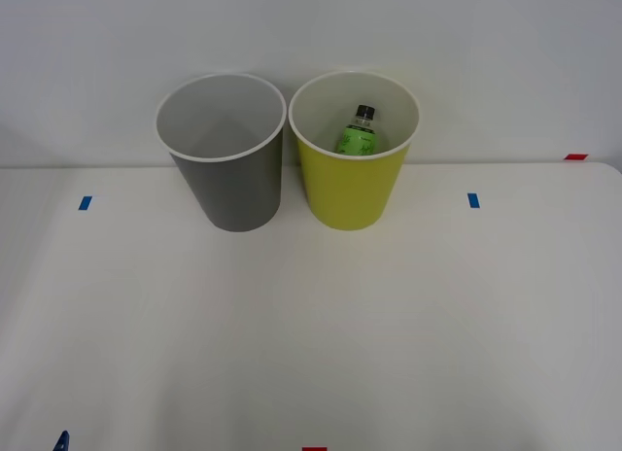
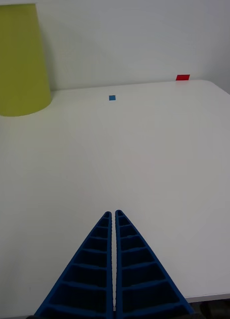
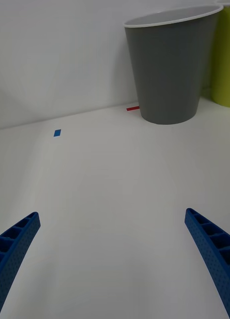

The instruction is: Put cans in the gray bin and PET bottles in the light green bin.

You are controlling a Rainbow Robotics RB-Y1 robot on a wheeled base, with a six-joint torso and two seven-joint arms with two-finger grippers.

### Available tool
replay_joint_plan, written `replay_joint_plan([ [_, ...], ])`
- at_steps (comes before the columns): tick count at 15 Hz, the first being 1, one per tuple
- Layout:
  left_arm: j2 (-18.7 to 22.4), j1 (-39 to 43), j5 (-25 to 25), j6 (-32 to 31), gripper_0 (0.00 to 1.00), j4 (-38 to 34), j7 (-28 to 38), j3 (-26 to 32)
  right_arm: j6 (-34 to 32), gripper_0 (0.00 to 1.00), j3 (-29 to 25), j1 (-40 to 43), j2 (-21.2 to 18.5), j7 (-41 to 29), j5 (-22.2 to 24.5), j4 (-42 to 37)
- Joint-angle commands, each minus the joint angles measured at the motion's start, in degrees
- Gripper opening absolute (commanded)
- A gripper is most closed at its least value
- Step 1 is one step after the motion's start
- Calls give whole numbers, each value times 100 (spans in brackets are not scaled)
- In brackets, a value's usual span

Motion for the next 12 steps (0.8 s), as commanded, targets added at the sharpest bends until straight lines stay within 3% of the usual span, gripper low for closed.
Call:
replay_joint_plan([
  [1,0,0,0,1,100,0,0,0,0,0,0,0,0,0,0,0],
  [12,0,0,0,1,100,0,0,0,0,0,0,0,0,0,0,0],
])
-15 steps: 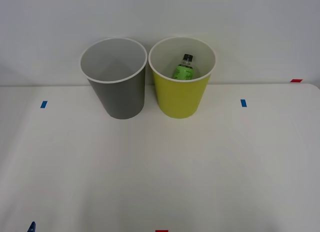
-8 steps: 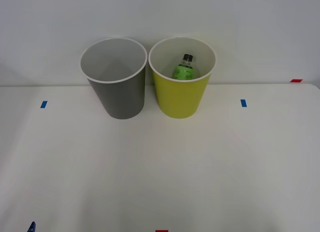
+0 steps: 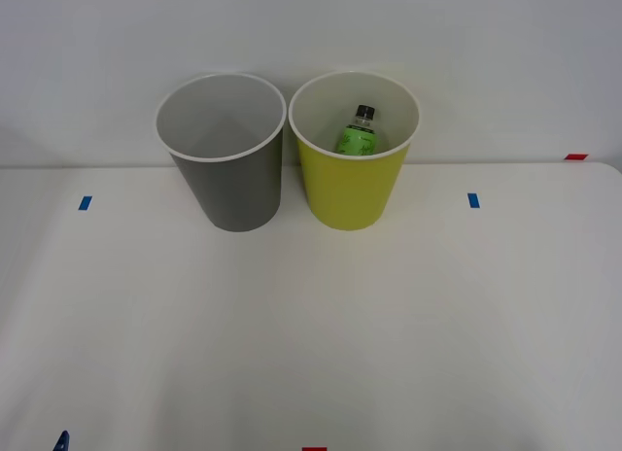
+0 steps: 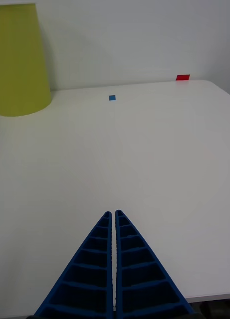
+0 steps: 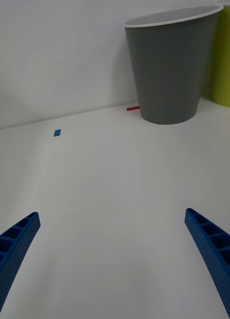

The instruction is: Put cans in the gray bin and PET bottles in the light green bin.

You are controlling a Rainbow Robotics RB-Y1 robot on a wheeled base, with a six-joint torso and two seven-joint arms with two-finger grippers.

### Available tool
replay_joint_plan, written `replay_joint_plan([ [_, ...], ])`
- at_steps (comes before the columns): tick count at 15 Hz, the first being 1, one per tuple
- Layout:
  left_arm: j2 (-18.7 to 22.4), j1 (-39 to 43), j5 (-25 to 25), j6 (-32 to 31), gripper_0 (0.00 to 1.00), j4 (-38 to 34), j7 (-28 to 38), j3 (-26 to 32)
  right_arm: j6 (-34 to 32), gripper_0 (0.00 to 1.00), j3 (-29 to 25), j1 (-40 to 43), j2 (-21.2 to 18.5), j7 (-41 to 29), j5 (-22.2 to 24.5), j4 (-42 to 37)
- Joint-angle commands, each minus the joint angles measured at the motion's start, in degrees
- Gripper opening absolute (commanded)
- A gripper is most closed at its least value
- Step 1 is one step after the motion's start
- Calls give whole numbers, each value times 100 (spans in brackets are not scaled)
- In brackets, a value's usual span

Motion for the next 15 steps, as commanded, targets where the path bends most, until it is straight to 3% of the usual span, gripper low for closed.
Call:
replay_joint_plan([
  [1,0,0,0,1,100,0,0,0,0,0,0,0,0,0,0,0],
  [15,0,0,0,1,100,0,0,0,0,0,0,0,0,0,0,0],
])
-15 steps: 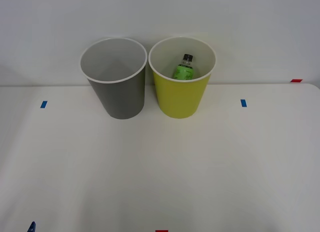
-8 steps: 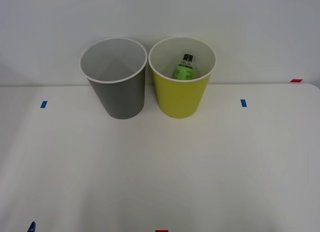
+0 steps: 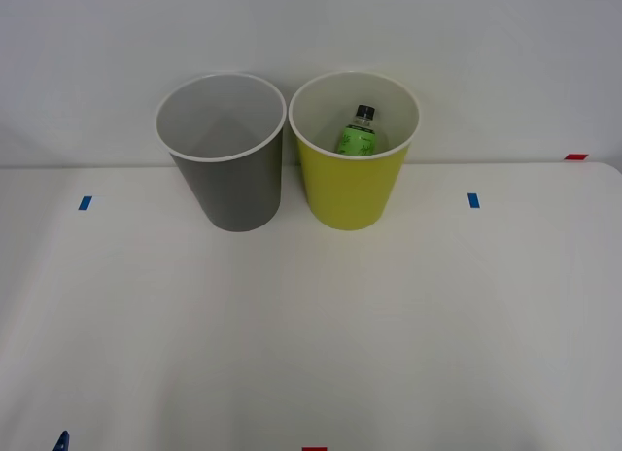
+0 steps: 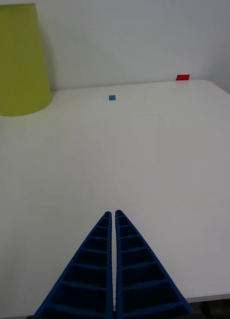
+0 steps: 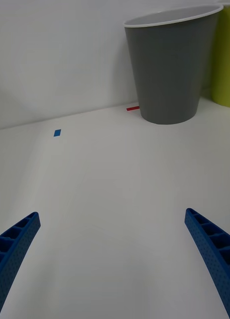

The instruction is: Put cans in the gray bin and PET bottles in the light green bin.

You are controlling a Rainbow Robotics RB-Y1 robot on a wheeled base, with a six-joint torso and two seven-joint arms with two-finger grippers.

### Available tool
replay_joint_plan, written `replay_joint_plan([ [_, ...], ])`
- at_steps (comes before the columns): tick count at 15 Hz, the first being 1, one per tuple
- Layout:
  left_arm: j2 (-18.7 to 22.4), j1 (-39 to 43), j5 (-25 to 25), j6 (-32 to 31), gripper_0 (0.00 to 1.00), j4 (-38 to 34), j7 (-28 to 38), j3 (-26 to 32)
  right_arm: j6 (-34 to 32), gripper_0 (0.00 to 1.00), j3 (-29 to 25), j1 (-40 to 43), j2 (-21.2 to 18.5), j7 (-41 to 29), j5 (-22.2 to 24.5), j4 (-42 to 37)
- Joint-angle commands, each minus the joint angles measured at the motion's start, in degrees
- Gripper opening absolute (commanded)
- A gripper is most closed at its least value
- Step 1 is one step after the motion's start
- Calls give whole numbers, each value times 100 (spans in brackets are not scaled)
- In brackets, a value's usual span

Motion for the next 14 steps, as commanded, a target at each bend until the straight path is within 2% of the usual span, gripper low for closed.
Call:
replay_joint_plan([
  [1,0,0,0,1,100,0,0,0,0,0,0,0,0,0,0,0],
  [14,0,0,0,1,100,0,0,0,0,0,0,0,0,0,0,0],
])
